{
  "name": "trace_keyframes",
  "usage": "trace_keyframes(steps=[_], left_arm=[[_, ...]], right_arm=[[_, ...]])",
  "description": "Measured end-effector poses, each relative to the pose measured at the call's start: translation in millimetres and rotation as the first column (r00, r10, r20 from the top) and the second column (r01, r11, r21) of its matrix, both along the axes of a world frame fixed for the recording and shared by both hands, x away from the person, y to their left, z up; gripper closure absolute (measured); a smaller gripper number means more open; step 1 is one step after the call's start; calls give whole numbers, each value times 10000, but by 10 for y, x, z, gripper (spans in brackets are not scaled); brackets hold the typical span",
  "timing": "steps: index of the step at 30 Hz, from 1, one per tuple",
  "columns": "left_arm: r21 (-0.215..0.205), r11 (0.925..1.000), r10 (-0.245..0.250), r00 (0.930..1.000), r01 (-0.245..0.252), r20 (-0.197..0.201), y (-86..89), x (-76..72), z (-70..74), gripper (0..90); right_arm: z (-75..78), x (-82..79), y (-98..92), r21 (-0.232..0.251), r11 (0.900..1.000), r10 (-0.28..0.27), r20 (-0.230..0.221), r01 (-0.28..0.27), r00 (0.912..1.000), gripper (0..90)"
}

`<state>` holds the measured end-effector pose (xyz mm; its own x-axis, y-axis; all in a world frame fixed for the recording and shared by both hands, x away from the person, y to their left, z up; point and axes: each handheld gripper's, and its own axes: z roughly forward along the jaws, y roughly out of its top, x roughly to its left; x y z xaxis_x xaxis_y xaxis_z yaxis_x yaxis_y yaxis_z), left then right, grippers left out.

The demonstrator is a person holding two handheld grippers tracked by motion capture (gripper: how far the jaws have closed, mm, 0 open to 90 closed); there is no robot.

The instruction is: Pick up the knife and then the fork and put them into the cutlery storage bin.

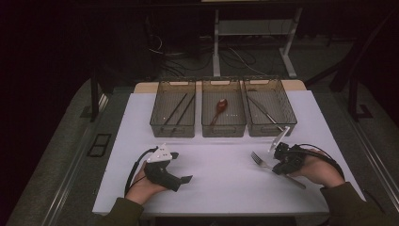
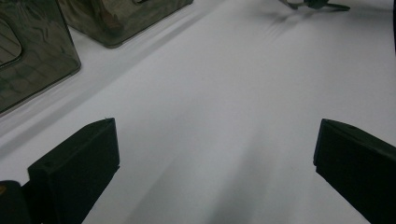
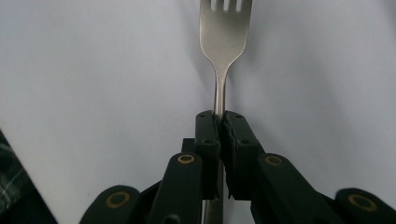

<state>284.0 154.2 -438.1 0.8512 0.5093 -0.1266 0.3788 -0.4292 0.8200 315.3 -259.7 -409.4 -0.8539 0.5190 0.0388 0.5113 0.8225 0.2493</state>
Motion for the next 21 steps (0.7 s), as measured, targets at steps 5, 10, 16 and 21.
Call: trace_keyframes(steps=[5,10,16,21], left_arm=[[-10,10000,-13,10000,13,-10,-3,0,-2,0],[-111,9999,-42,10000,43,48,3,-6,6,0],[-542,9985,50,10000,-50,-1,27,-15,9,0],[-788,9965,274,9996,-274,-2,66,-37,25,0]], right_arm=[[89,0,-98,1071,9928,-588,433,539,9973,835],[170,20,-230,2177,9691,-1395,962,1159,9855,836],[251,43,-399,3503,9171,-2520,1389,1905,9577,836],[302,53,-517,4516,8681,-3093,1679,2059,9360,837]])
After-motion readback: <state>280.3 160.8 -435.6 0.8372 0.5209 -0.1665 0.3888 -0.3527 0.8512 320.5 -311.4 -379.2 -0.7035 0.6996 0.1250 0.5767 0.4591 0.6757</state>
